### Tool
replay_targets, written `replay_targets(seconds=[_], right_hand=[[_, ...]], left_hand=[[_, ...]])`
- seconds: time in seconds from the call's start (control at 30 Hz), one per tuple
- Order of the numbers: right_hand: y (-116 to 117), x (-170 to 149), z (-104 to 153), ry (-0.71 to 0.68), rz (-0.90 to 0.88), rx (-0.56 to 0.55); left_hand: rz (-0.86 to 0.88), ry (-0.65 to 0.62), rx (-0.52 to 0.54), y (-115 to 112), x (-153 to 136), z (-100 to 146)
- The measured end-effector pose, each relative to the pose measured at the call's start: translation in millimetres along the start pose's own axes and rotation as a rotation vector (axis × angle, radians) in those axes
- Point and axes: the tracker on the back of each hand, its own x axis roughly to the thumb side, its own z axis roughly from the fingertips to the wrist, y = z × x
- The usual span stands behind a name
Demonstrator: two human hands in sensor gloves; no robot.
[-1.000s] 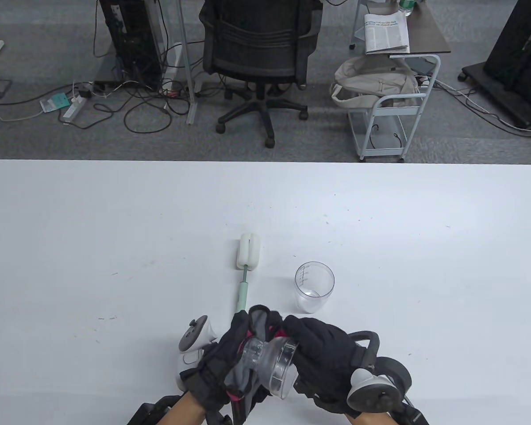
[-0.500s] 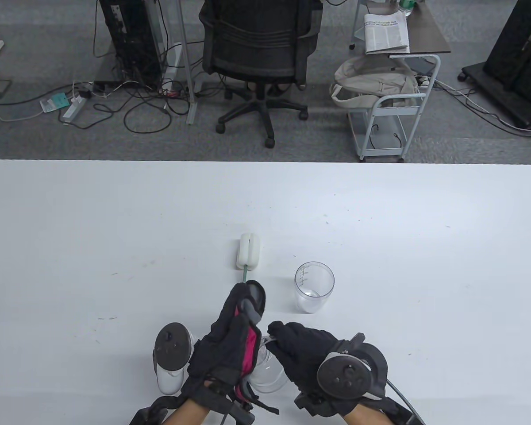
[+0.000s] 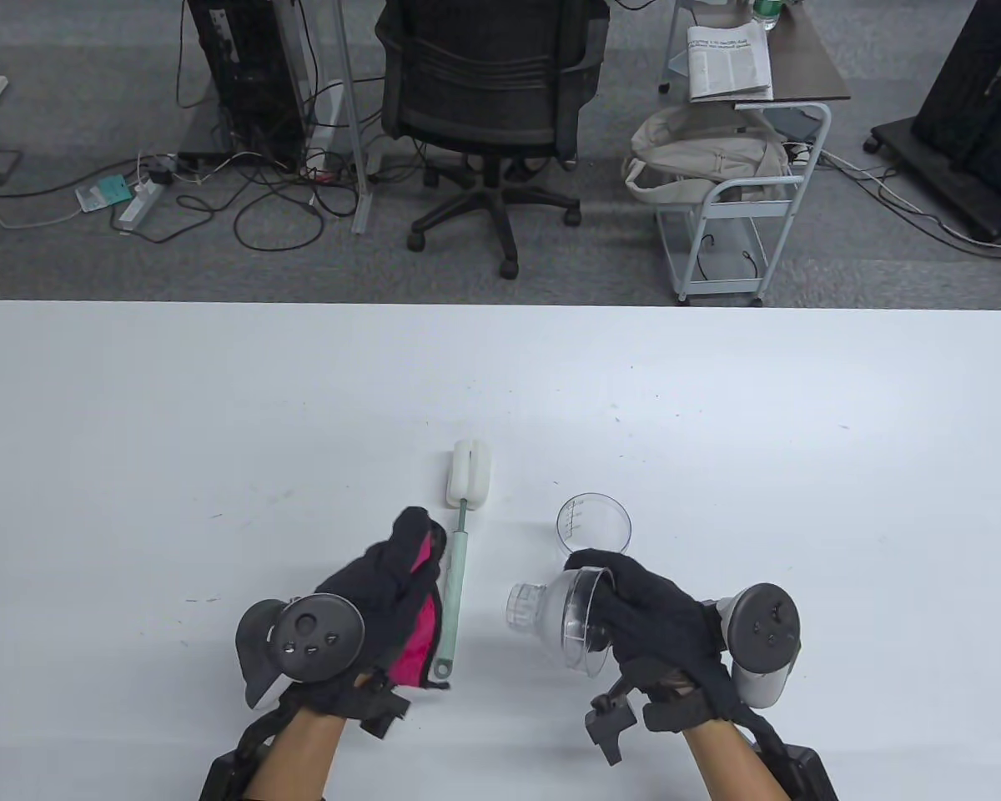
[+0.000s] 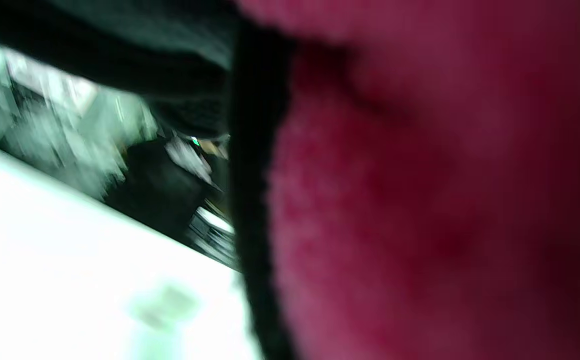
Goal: Brush the shaker cup with the cup brush
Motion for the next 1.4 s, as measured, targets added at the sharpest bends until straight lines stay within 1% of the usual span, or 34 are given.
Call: replay_targets(seconds=[0.07, 0.1, 0.13, 0.2, 0.23, 0.27, 0.3, 0.37, 0.43, 0.5, 0.53, 0.6, 0.67, 0.7, 0.77, 0.8, 0.83, 0.87, 0.9, 0.93, 0.97, 1.0, 1.07, 1.1, 1.13, 1.17, 1.2, 1.23, 1.27, 1.3, 1.37, 1.4], right_hand=[[-7, -7, -1, 0.017, 0.021, -0.022], [-10, -11, -2, 0.032, 0.016, -0.029], [-11, -13, -2, 0.044, 0.006, -0.032], [-13, -18, -3, 0.067, -0.011, -0.033], [-13, -20, -3, 0.075, -0.012, -0.029], [-13, -21, -3, 0.077, -0.011, -0.028], [-13, -21, -3, 0.079, -0.01, -0.028], [-11, -21, -3, 0.081, -0.006, -0.017], [-9, -21, -2, 0.085, -0.011, -0.005], [-9, -20, -2, 0.085, -0.023, -0.001], [-8, -20, -2, 0.083, -0.03, -0.004], [-8, -17, -2, 0.066, -0.039, 0.001], [-10, -12, -3, 0.04, -0.034, 0.003], [-10, -10, -3, 0.026, -0.02, -0.002], [-11, -3, -2, -0.035, 0.065, -0.04], [-11, 0, -2, -0.058, 0.112, -0.058], [-10, 3, -1, -0.098, 0.199, -0.087], [-8, 5, 0, -0.141, 0.302, -0.107], [-6, 5, 0, -0.165, 0.368, -0.114], [-2, 6, 2, -0.201, 0.441, -0.115], [2, 6, 3, -0.228, 0.489, -0.105], [7, 7, 5, -0.246, 0.499, -0.101], [12, 9, 8, -0.272, 0.479, -0.089], [14, 11, 9, -0.298, 0.478, -0.071], [14, 12, 9, -0.314, 0.478, -0.048], [13, 12, 8, -0.322, 0.462, -0.011], [10, 12, 6, -0.296, 0.41, 0.041], [8, 10, 5, -0.253, 0.357, 0.077], [4, 4, 2, -0.206, 0.252, 0.117], [1, -2, 1, -0.161, 0.144, 0.126], [-6, -10, -2, -0.09, -0.027, 0.111], [-9, -12, -3, -0.085, -0.043, 0.113]], left_hand=[[-0.226, 0.042, -0.04, -8, -12, -7], [-0.282, 0.068, -0.056, -16, -20, -9], [-0.297, 0.084, -0.079, -21, -25, -10], [-0.329, 0.142, -0.184, -36, -37, -13], [-0.357, 0.216, -0.281, -43, -44, -13], [-0.372, 0.283, -0.35, -47, -51, -11], [-0.36, 0.304, -0.368, -48, -56, -9], [-0.304, 0.322, -0.345, -41, -66, -6], [-0.17, 0.362, -0.282, -24, -73, -1], [-0.053, 0.372, -0.203, -6, -75, 3], [-0.023, 0.375, -0.177, 1, -75, 4], [0.025, 0.344, -0.1, 23, -67, 9], [0.023, 0.288, -0.041, 40, -51, 14], [0.029, 0.263, -0.025, 44, -44, 14], [0.109, 0.158, -0.034, 52, -10, 14], [0.167, 0.115, -0.061, 51, 3, 13], [0.265, 0.058, -0.123, 45, 22, 11], [0.372, 0.004, -0.224, 36, 42, 8], [0.428, -0.013, -0.292, 30, 53, 5], [0.51, -0.024, -0.387, 20, 67, 2], [0.593, -0.026, -0.442, 9, 78, -3], [0.68, -0.006, -0.454, 0, 85, -9], [0.795, 0.079, -0.458, -12, 89, -19], [0.855, 0.083, -0.461, -17, 90, -24], [0.875, 0.087, -0.441, -20, 91, -26], [0.849, 0.088, -0.414, -23, 91, -30], [0.801, 0.051, -0.382, -26, 90, -34], [0.797, 0.01, -0.357, -27, 89, -37], [0.824, -0.005, -0.354, -30, 91, -40], [0.85, -0.026, -0.382, -34, 94, -43], [0.823, -0.04, -0.414, -41, 100, -48], [0.779, -0.054, -0.418, -46, 105, -53]])
